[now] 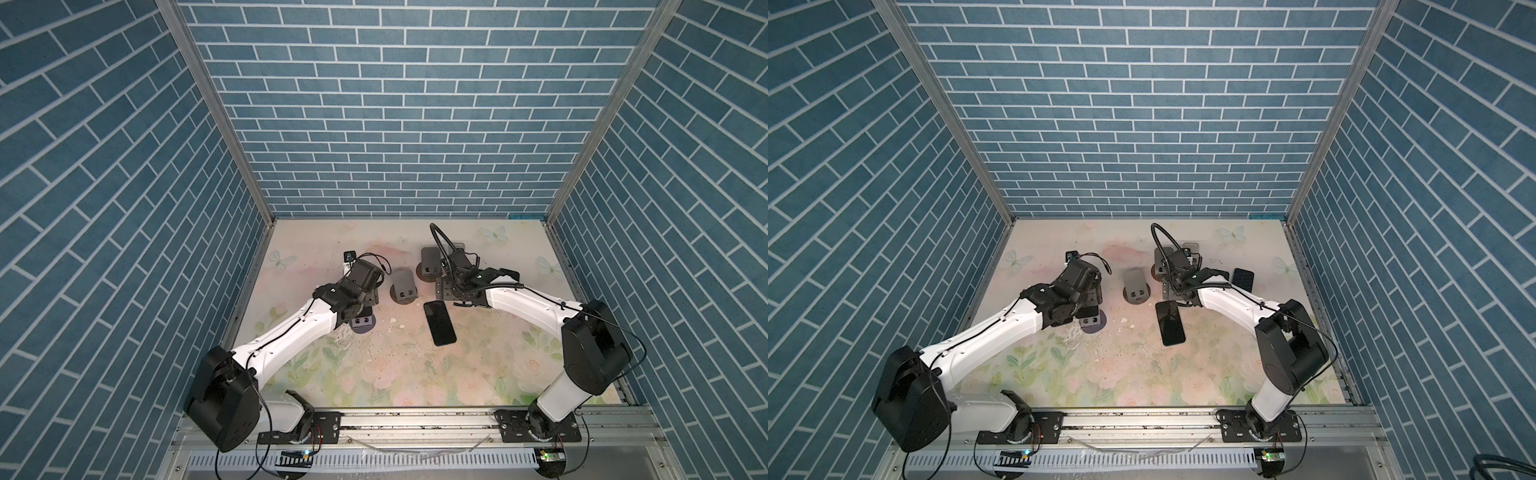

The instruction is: Remove the phone from the phone stand

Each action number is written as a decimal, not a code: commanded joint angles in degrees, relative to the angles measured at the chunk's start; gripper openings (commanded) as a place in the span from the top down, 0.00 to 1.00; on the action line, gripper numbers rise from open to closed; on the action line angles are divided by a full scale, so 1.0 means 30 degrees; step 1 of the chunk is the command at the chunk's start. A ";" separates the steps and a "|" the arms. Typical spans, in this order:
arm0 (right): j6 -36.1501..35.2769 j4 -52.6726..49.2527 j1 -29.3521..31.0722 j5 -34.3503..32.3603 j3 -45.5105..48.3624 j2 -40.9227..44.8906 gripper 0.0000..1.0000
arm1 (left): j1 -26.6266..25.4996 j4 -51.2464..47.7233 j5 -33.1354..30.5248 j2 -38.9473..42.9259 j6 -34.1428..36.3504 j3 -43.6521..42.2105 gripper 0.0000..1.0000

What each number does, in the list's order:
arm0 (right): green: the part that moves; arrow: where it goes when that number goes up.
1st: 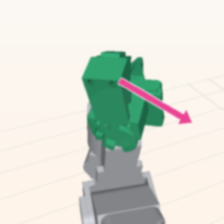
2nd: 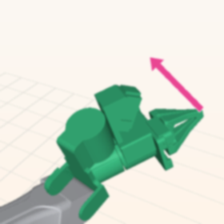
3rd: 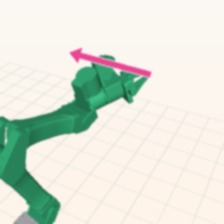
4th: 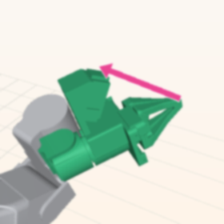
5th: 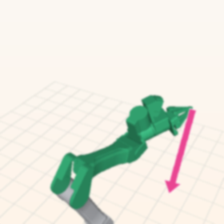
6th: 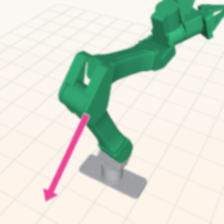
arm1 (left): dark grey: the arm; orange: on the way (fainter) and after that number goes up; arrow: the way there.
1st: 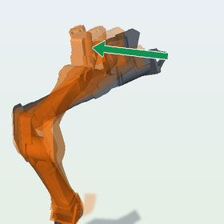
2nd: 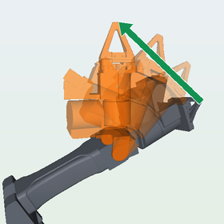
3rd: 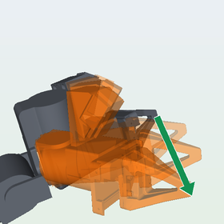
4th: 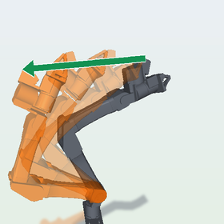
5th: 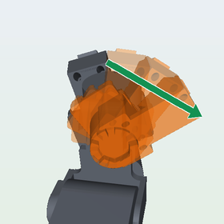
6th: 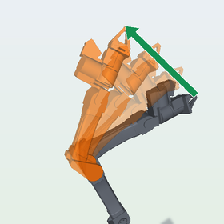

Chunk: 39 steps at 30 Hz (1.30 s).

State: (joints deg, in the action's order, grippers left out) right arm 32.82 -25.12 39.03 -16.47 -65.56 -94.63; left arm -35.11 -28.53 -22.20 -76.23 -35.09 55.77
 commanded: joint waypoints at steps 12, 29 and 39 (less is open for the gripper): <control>0.0969 0.0348 -0.0047 0.0114 0.0915 0.0352 0.09 | 0.2913 -0.1153 -0.0988 0.2631 0.0776 -0.1993 0.40; 0.0875 0.0399 -0.0048 0.0448 0.0548 0.0933 0.09 | 0.9224 -0.1490 0.1389 0.2202 0.3274 -0.3211 0.40; 0.0386 0.0176 0.0419 -0.0487 0.0308 0.1492 0.09 | 1.0742 -0.0662 0.1949 -0.0804 0.3229 -0.3258 0.41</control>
State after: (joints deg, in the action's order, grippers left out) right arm 34.09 -24.38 39.55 -15.92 -64.31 -91.59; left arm -3.92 -32.08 -16.69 -77.25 -26.06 46.26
